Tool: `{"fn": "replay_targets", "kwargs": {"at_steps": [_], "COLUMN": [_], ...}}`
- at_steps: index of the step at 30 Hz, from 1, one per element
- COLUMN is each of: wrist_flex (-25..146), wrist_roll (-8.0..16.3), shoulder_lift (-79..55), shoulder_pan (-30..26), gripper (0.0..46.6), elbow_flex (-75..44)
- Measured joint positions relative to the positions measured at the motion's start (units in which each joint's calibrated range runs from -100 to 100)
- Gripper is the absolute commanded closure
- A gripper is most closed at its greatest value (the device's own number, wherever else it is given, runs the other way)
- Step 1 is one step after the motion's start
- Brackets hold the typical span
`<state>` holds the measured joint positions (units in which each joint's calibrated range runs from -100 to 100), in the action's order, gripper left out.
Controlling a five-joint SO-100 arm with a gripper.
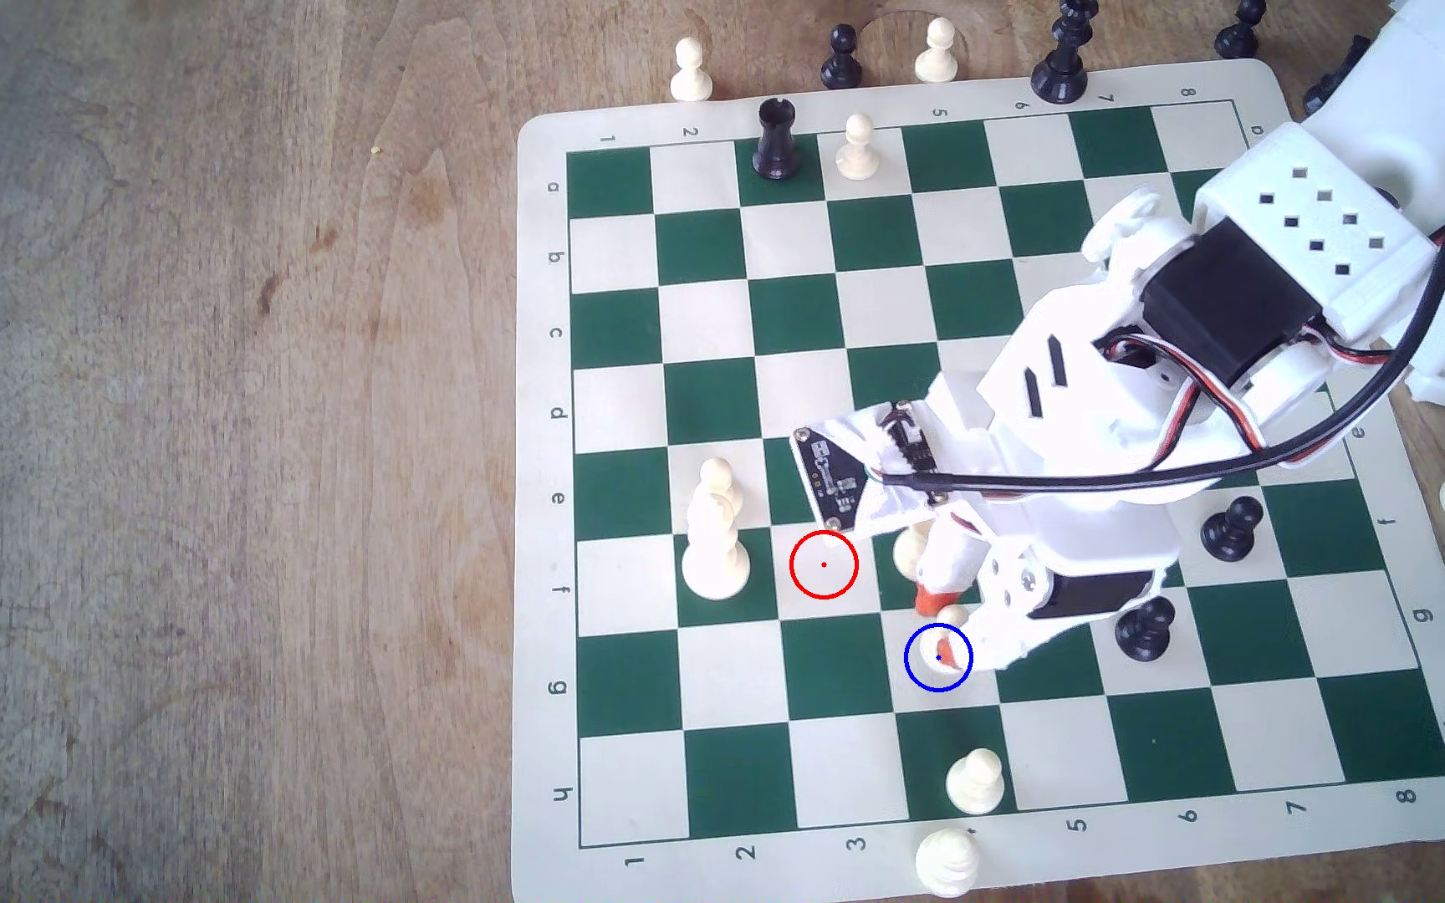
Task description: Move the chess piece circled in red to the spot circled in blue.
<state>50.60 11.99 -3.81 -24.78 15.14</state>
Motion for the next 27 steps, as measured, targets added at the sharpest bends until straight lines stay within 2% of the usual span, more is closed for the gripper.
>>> {"fn": "replay_targets", "kwargs": {"at_steps": [6,17,20,27], "wrist_flex": [-2.15,-2.47,-2.47,-2.47], "wrist_roll": [0.0,-0.05,-0.05,-0.05], "shoulder_lift": [-4.69,-4.78,-4.86,-4.86], "shoulder_pan": [-0.07,0.22,0.22,0.29], "gripper": [46.4,46.4,42.2,36.1], "elbow_flex": [0.36,0.36,0.36,0.36]}}
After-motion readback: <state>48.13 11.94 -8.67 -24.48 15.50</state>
